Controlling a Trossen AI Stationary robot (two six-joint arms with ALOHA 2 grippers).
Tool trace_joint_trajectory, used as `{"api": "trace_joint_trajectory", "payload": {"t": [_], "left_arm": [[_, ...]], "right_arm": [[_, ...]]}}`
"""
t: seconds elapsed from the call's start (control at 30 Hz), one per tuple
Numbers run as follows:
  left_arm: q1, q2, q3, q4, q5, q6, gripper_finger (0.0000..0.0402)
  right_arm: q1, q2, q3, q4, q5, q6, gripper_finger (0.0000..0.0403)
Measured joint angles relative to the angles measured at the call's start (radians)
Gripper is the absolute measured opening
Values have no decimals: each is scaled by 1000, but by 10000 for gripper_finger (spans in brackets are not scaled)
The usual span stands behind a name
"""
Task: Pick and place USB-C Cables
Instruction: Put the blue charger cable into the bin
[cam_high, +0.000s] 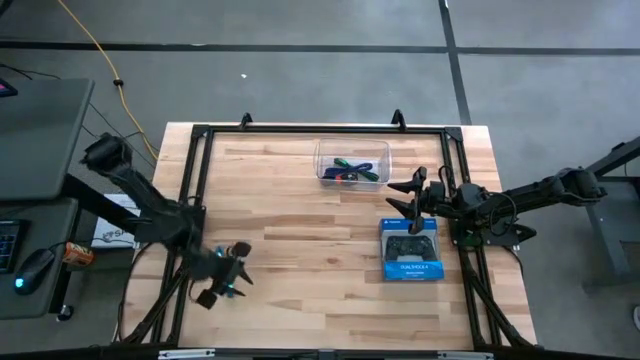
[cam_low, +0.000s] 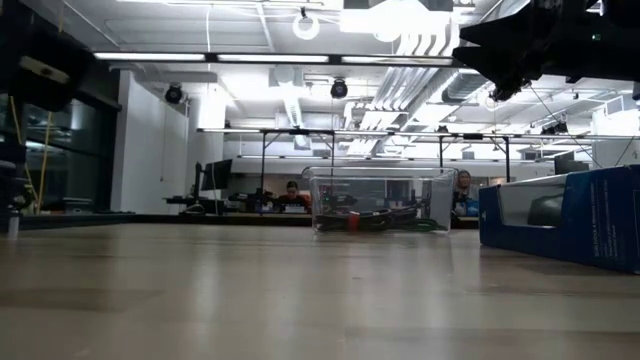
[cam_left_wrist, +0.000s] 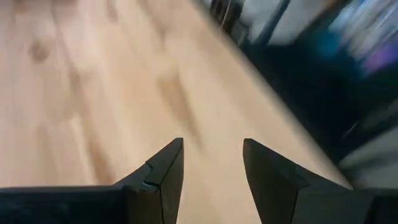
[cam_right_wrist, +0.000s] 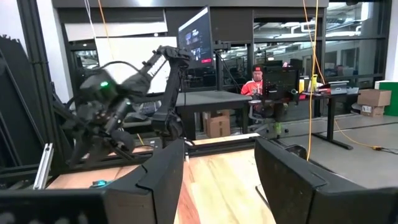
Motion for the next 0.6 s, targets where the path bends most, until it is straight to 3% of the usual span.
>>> {"api": "trace_joint_trajectory", "payload": {"t": [0.13,0.4,0.6], "left_arm": [[-107,60,85,-274,-113,18,145],[-174,112,129,-456,24,36,145],[-166,140,129,-578,-2,84,145]], "right_arm": [[0,0,0,-3,0,2,190],[0,0,0,-24,16,0,190],[0,0,0,-37,36,0,190]]}}
